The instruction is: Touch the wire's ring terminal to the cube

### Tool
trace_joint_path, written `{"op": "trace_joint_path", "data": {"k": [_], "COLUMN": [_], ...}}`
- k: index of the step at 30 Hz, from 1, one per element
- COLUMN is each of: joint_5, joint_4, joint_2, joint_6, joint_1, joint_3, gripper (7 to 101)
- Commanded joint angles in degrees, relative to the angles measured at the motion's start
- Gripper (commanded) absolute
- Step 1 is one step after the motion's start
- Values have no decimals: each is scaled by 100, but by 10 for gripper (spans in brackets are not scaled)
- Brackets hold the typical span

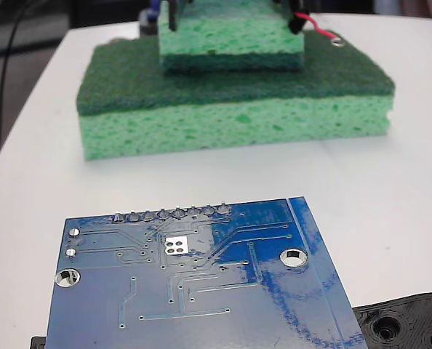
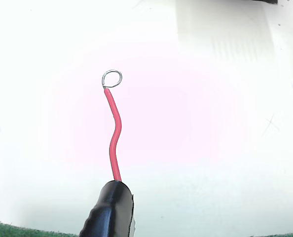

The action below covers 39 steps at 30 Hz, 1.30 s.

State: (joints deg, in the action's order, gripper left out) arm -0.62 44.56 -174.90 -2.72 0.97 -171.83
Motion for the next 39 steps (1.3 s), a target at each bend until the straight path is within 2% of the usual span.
{"op": "trace_joint_path", "data": {"k": [1, 24, 29, 36, 39], "joint_5": [-35, -176, 141, 176, -220], "joint_4": [-18, -26, 44, 624, 703], "joint_2": [-9, -9, -9, 202, 844], "joint_6": [-44, -185, -62, -185, -396], "joint_1": [9, 53, 272, 79, -483], "joint_3": [26, 26, 334, 1397, 1969], "gripper": [1003, 1003, 1003, 1003, 1003]}}
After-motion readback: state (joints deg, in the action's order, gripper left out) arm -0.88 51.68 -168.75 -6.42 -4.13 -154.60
